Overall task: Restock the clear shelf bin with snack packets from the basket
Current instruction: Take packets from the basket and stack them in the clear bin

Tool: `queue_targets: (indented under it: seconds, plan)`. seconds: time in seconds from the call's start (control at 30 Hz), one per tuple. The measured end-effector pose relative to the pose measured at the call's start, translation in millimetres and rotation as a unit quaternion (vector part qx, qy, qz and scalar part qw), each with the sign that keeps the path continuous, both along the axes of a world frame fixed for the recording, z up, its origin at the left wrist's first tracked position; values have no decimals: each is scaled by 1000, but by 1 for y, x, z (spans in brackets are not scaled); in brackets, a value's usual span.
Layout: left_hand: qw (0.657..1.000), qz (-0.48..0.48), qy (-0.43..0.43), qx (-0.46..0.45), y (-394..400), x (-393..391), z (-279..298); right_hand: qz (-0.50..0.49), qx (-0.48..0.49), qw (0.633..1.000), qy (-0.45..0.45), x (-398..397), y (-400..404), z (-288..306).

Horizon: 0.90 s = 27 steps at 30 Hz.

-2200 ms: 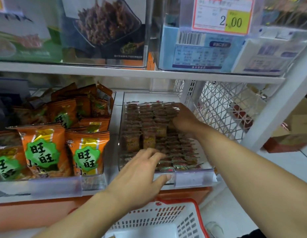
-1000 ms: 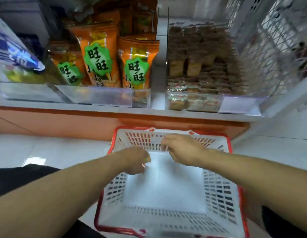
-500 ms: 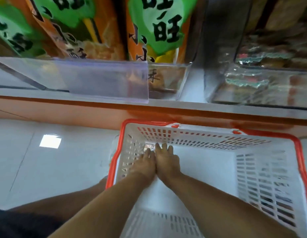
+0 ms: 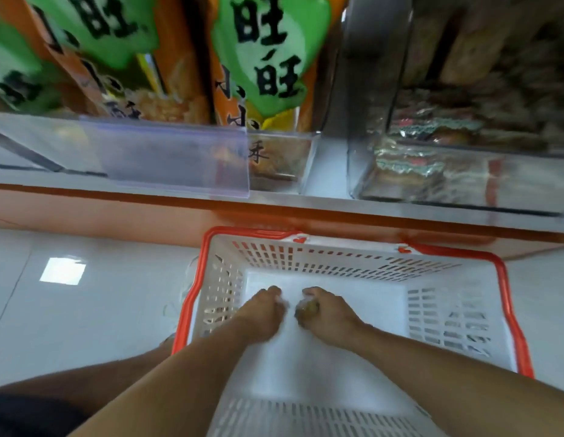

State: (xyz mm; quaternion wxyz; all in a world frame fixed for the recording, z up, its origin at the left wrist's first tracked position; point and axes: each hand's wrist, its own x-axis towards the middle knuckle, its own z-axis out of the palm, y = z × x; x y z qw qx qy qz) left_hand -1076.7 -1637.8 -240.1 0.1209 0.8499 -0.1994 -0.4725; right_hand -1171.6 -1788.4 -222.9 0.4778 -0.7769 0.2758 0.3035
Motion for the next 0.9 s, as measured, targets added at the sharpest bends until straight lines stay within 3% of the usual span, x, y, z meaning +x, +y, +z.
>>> queue_targets:
  seconds: [0.13, 0.2, 0.27, 0.4, 0.53, 0.63, 0.73, 0.9]
  plan:
    - [948, 76, 309, 20, -19, 13, 78, 13, 86, 996, 36, -7, -12, 84]
    - [919, 72, 388, -10, -28, 19, 124, -46, 142, 988, 39, -13, -15, 133]
    - [894, 91, 433, -68, -37, 23, 175, -100, 179, 979, -19, -16, -21, 183]
    - [837, 131, 482, -223, -43, 26, 286, -191, 228, 944, -145, -16, -38, 280]
    - [804, 169, 440, -363, -43, 20, 360, -219, 315, 894, -232, -18, -55, 350]
    - [788, 205, 373, -444, -48, 6, 382, -194, 326, 872, -310, -19, -63, 376]
    - [760, 257, 321, -504, -64, -2, 385, -169, 206, 880, -394, -19, -72, 383]
    - [742, 254, 365, -502, -82, 0, 380, -142, 170, 883, -414, -21, -91, 382]
